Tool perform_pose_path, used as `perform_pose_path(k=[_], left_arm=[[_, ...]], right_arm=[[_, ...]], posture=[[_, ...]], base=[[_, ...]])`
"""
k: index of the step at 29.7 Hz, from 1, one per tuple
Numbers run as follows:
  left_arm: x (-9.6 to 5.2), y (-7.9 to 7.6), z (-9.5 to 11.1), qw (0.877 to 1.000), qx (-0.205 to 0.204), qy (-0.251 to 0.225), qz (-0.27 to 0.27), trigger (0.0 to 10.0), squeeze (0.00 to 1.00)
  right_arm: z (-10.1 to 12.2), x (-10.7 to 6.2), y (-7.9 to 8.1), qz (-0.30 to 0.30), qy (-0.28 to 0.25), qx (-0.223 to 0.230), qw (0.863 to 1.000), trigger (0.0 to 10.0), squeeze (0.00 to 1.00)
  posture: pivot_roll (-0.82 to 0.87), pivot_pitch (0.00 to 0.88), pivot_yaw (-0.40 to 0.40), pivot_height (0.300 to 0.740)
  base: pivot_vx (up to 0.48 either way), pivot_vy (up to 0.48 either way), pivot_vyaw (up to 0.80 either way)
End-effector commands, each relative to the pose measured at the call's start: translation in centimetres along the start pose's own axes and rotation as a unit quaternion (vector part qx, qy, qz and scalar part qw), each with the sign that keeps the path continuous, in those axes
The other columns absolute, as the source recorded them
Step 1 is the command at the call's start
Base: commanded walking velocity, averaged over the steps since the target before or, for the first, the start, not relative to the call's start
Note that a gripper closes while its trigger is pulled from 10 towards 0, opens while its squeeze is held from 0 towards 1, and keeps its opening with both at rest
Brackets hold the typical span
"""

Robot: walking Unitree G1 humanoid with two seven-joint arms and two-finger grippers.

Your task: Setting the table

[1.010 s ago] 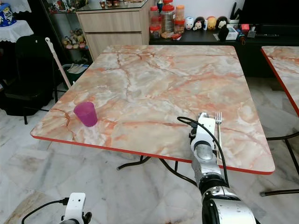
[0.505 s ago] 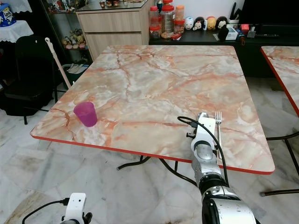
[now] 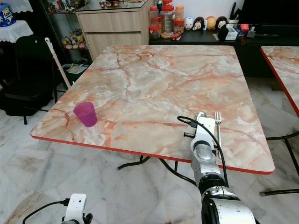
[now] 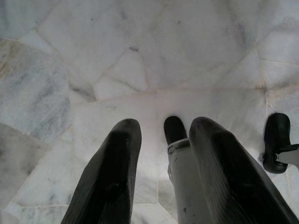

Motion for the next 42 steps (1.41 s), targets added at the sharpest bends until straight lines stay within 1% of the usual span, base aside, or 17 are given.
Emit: perform_pose_path(k=[1, 2, 3, 4, 5, 6, 8, 10, 11, 12, 13, 15, 19, 27, 30, 42], left_arm=[[-0.1, 0.3, -0.5, 1.000, 0.007, 0.009, 0.006, 10.0, 0.00], [-0.1, 0.4, -0.4, 1.000, 0.008, 0.008, 0.010, 10.0, 0.00], [-0.1, 0.4, -0.4, 1.000, 0.007, 0.007, 0.013, 10.0, 0.00], [-0.1, 0.5, -0.4, 1.000, 0.008, 0.006, 0.013, 10.0, 0.00], [-0.1, 0.5, -0.3, 1.000, 0.009, 0.006, 0.013, 10.0, 0.00], [0.0, 0.4, -0.3, 1.000, 0.010, 0.005, 0.014, 10.0, 0.00], [0.0, 0.4, -0.2, 1.000, 0.011, 0.005, 0.014, 10.0, 0.00], [0.0, 0.4, -0.2, 1.000, 0.010, 0.005, 0.014, 10.0, 0.00], [0.0, 0.4, -0.2, 1.000, 0.010, 0.005, 0.014, 10.0, 0.00], [0.0, 0.3, -0.2, 1.000, 0.012, 0.005, 0.014, 10.0, 0.00], [0.0, 0.3, -0.2, 1.000, 0.012, 0.005, 0.014, 10.0, 0.00], [0.0, 0.4, -0.3, 1.000, 0.011, 0.008, 0.018, 10.0, 0.00], [0.0, 0.4, -0.4, 1.000, 0.011, 0.009, 0.019, 10.0, 0.00], [-0.1, 0.3, -0.5, 1.000, 0.010, 0.010, 0.019, 10.0, 0.00], [-0.1, 0.3, -0.5, 1.000, 0.010, 0.010, 0.019, 10.0, 0.00], [-0.1, 0.4, -0.5, 1.000, 0.012, 0.010, 0.021, 10.0, 0.00]], right_arm=[[1.4, 0.1, 1.6, 0.027, -0.027, -0.006, 0.999, 0.0, 0.00], [2.7, -0.1, 3.0, 0.064, -0.059, -0.016, 0.996, 3.2, 0.00], [3.9, -0.3, 4.2, 0.091, -0.092, -0.030, 0.991, 4.8, 0.00], [4.4, -0.4, 4.7, 0.102, -0.104, -0.033, 0.989, 10.0, 0.00], [4.7, -0.5, 5.0, 0.109, -0.111, -0.034, 0.987, 10.0, 0.00], [5.7, -0.8, 5.8, 0.126, -0.134, -0.035, 0.982, 10.0, 0.00], [6.6, -1.0, 6.4, 0.139, -0.152, -0.032, 0.978, 10.0, 0.00], [8.0, -1.4, 7.4, 0.159, -0.181, -0.037, 0.970, 10.0, 0.00], [8.0, -1.4, 7.4, 0.159, -0.181, -0.037, 0.970, 10.0, 0.00], [8.6, -1.6, 7.9, 0.170, -0.193, -0.043, 0.965, 10.0, 0.00], [8.6, -1.6, 7.9, 0.170, -0.193, -0.043, 0.965, 10.0, 0.00], [9.2, -1.9, 8.4, 0.184, -0.204, -0.045, 0.960, 10.0, 0.00], [9.7, -2.0, 8.6, 0.191, -0.211, -0.031, 0.958, 10.0, 0.00], [10.4, -2.5, 8.7, 0.198, -0.234, -0.038, 0.951, 10.0, 0.00], [10.5, -2.7, 8.8, 0.204, -0.240, -0.031, 0.949, 10.0, 0.00], [10.6, -2.8, 8.9, 0.207, -0.243, -0.029, 0.947, 10.0, 0.00]], posture=[[-0.04, 0.000, 0.086, 0.740], [-0.04, 0.000, 0.086, 0.740], [-0.05, 0.000, 0.085, 0.740], [-0.05, 0.000, 0.085, 0.740], [-0.05, 0.000, 0.086, 0.740], [-0.05, 0.000, 0.084, 0.740], [-0.05, 0.000, 0.082, 0.740], [-0.05, 0.000, 0.080, 0.740], [-0.05, 0.000, 0.080, 0.740], [-0.05, 0.000, 0.077, 0.740], [-0.05, 0.000, 0.077, 0.740], [-0.05, 0.000, 0.074, 0.740], [-0.05, 0.000, 0.072, 0.740], [-0.05, 0.000, 0.072, 0.740], [-0.05, 0.000, 0.072, 0.740], [-0.05, 0.000, 0.077, 0.740]], base=[[0.000, 0.000, 0.00], [0.000, 0.000, 0.00], [0.000, 0.000, 0.00], [0.000, 0.000, 0.00], [0.000, 0.000, 0.00], [0.000, 0.000, 0.00], [0.000, 0.000, 0.00], [0.000, 0.000, 0.00], [0.000, 0.000, 0.00], [0.000, -0.292, 0.00], [0.000, -0.292, 0.00], [0.000, -0.474, 0.00], [0.000, 0.000, 0.00], [0.000, -0.060, 0.00], [0.000, 0.000, 0.00], [0.000, 0.000, 0.00]])
Point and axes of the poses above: a point about 5 cm out from each wrist's last joint towards the gripper, its own x axis pointing out of the wrist towards the gripper, its own z axis along the axis of the wrist's last joint, y = z × x, the point moved 5 cm from there along x, pointing out of the wrist towards the gripper, and after that the axes turned 12 degrees about x, right-handed, at the moved point
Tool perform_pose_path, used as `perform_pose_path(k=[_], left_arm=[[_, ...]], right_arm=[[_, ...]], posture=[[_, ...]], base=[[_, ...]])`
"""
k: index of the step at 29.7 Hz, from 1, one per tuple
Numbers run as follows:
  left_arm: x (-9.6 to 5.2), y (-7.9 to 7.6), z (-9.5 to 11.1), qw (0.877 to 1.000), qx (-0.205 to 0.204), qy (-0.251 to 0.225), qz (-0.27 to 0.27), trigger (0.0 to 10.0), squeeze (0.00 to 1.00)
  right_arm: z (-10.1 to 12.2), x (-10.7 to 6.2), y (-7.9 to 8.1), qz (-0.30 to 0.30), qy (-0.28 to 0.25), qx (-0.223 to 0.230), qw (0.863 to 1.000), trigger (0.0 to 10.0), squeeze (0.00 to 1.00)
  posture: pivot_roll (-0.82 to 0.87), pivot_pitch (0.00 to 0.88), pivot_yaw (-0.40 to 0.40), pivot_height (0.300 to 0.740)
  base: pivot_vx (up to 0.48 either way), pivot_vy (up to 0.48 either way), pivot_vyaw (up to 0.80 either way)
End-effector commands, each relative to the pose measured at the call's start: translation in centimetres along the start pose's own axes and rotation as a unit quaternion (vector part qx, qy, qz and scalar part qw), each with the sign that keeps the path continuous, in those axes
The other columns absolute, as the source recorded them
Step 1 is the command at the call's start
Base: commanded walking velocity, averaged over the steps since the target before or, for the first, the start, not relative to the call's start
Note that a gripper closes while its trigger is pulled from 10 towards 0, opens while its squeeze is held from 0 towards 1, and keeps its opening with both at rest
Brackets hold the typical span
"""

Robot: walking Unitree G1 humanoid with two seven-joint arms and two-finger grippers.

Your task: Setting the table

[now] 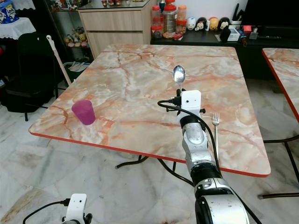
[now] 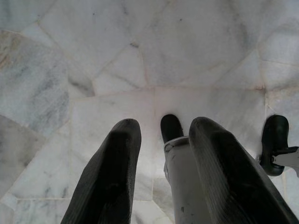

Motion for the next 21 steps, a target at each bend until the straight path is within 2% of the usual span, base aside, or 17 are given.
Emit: perform_pose_path(k=[1, 6, 8, 21], left_arm=[[-0.06, 0.46, -0.50, 1.000, 0.012, 0.007, 0.007, 10.0, 0.00], [-0.06, 0.50, -0.51, 1.000, 0.014, 0.008, 0.008, 10.0, 0.00], [-0.06, 0.51, -0.51, 1.000, 0.013, 0.007, 0.008, 10.0, 0.00], [-0.06, 0.43, -0.49, 1.000, 0.009, 0.007, 0.009, 10.0, 0.00]], right_arm=[[1.36, 0.44, 0.72, 0.011, -0.025, 0.006, 1.000, 10.0, 0.00], [1.38, 0.50, 0.50, 0.005, -0.024, 0.018, 1.000, 10.0, 0.00], [1.40, 0.52, 0.43, 0.004, -0.024, 0.017, 1.000, 10.0, 0.00], [1.55, 0.49, 0.52, 0.008, -0.029, 0.018, 0.999, 10.0, 0.00]], posture=[[-0.05, 0.000, 0.077, 0.740], [-0.05, 0.000, 0.077, 0.740], [-0.05, 0.000, 0.077, 0.740], [-0.05, 0.000, 0.068, 0.740]], base=[[0.000, 0.000, 0.00], [0.000, -0.384, 0.00], [0.000, 0.000, -0.57], [0.000, -0.037, 0.00]])
Point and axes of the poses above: a point about 5 cm out from each wrist's last joint towards the gripper, its own x axis pointing out of the wrist towards the gripper, its own z axis along the axis of the wrist's last joint, y = z × x, the point moved 5 cm from there along x, pointing out of the wrist towards the gripper, and after that the axes turned 12 degrees about x, right-handed, at the moved point
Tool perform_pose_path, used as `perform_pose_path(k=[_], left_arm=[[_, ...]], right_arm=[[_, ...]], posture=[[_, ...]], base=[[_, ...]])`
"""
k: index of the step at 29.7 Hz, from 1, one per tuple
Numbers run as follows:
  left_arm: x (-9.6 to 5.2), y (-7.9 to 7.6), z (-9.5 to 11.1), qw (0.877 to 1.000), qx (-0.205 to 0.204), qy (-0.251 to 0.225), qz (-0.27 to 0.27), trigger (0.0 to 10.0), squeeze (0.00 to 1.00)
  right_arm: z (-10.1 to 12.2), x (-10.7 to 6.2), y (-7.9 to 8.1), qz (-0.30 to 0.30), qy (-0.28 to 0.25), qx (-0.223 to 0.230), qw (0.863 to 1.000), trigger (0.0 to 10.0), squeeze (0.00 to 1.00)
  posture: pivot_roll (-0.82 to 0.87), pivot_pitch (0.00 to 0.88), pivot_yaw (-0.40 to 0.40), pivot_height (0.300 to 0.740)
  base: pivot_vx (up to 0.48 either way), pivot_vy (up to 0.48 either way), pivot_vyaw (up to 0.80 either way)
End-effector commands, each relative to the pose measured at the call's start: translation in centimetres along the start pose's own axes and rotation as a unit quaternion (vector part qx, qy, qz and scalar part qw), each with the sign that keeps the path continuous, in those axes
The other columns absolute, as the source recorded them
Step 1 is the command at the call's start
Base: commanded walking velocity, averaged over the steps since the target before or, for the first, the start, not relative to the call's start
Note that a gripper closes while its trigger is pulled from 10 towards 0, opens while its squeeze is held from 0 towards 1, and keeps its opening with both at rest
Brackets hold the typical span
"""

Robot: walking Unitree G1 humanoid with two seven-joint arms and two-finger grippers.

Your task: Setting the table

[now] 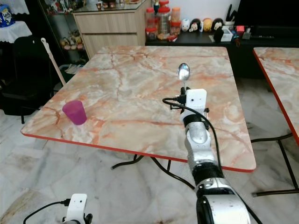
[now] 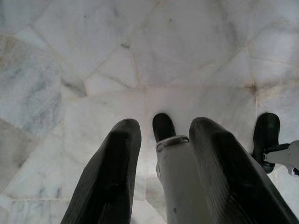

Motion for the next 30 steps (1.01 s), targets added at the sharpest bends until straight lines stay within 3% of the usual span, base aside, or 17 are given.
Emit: perform_pose_path(k=[1, 9, 17, 23, 30], left_arm=[[-0.06, 0.49, -0.50, 1.000, 0.008, 0.007, 0.008, 10.0, 0.00], [-0.04, 0.47, -0.31, 1.000, 0.018, 0.004, 0.007, 10.0, 0.00], [-0.05, 0.57, -0.39, 1.000, 0.003, 0.006, 0.013, 10.0, 0.00], [-0.02, 0.76, -0.14, 1.000, -0.023, 0.001, 0.016, 10.0, 0.00], [-0.01, 0.98, 0.00, 1.000, -0.024, -0.001, 0.019, 10.0, 0.00]], right_arm=[[1.06, 0.45, 0.56, 0.009, -0.017, 0.005, 1.000, 10.0, 0.00], [1.22, 0.60, 0.32, 0.005, -0.017, 0.005, 1.000, 10.0, 0.00], [0.94, 0.52, 0.27, 0.005, -0.011, 0.004, 1.000, 10.0, 0.00], [0.88, 0.55, 0.30, 0.006, -0.010, 0.004, 1.000, 10.0, 0.00], [0.79, 0.59, 0.62, 0.009, -0.008, 0.007, 1.000, 10.0, 0.00]], posture=[[-0.05, 0.000, 0.068, 0.740], [-0.05, 0.000, 0.068, 0.740], [-0.05, 0.000, 0.064, 0.740], [-0.04, 0.000, 0.062, 0.740], [-0.04, 0.000, 0.063, 0.740]], base=[[0.000, 0.000, 0.00], [0.000, -0.060, 0.00], [0.000, -0.480, 0.00], [0.000, 0.000, 0.00], [0.000, 0.439, 0.00]])
Point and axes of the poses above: a point about 5 cm out from each wrist's last joint towards the gripper, its own x axis pointing out of the wrist towards the gripper, its own z axis along the axis of the wrist's last joint, y = z × x, the point moved 5 cm from there along x, pointing out of the wrist towards the gripper, and after that the axes turned 12 degrees about x, right-handed, at the moved point
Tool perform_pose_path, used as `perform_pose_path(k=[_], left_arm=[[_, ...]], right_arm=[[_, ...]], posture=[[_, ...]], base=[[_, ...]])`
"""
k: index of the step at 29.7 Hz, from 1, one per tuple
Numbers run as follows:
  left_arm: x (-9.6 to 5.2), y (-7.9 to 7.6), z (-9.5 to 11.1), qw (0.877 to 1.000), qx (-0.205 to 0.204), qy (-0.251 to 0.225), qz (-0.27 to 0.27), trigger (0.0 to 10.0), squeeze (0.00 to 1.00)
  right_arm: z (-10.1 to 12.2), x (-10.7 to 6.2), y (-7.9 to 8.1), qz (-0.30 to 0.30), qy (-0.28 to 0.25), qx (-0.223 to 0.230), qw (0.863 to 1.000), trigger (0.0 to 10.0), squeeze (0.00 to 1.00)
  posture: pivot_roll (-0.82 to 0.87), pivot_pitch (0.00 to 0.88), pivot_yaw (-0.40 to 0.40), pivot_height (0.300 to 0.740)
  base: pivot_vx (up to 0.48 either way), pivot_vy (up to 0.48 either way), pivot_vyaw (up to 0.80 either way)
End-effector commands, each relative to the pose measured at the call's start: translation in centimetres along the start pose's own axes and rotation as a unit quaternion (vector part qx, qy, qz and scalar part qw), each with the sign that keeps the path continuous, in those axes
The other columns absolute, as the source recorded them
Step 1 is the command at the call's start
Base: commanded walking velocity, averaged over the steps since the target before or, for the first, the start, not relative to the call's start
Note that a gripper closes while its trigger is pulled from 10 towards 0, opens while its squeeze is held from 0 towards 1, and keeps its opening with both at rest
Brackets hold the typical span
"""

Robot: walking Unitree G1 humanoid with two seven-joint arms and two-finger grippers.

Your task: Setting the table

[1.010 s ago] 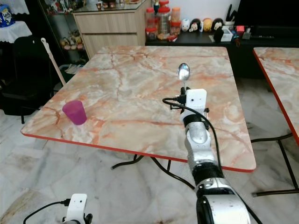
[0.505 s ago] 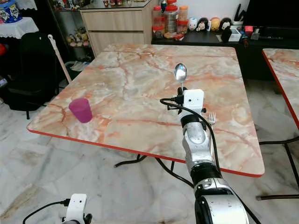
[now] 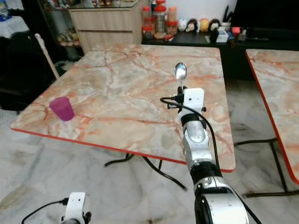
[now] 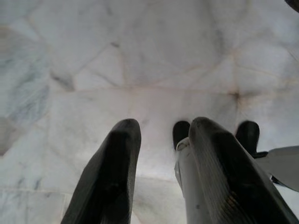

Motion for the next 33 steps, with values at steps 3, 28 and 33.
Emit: perform_pose_path(k=[3, 28, 33], left_arm=[[-0.05, 0.81, -0.42, 1.000, -0.005, 0.006, 0.010, 10.0, 0.00], [-0.10, 0.76, -0.57, 1.000, 0.020, 0.004, 0.014, 10.0, 0.00], [-0.11, 0.74, -0.60, 1.000, 0.020, 0.004, 0.013, 10.0, 0.00]], right_arm=[[0.36, 0.34, 0.85, 0.011, -0.005, 0.002, 1.000, 10.0, 0.00], [0.37, 0.28, 0.70, 0.012, -0.005, 0.000, 1.000, 10.0, 0.00], [0.46, 0.27, 0.59, 0.010, -0.007, 0.001, 1.000, 10.0, 0.00]], posture=[[-0.04, 0.000, 0.063, 0.740], [-0.04, 0.000, 0.061, 0.740], [-0.04, 0.000, 0.063, 0.740]], base=[[0.000, 0.307, 0.00], [0.000, -0.362, 0.00], [0.000, -0.480, 0.00]])
Point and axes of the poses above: a point about 5 cm out from each wrist's last joint towards the gripper, its own x axis pointing out of the wrist towards the gripper, its own z axis along the axis of the wrist's last joint, y = z × x, the point moved 5 cm from there along x, pointing out of the wrist towards the gripper, and after that the axes turned 12 degrees about x, right-handed, at the moved point
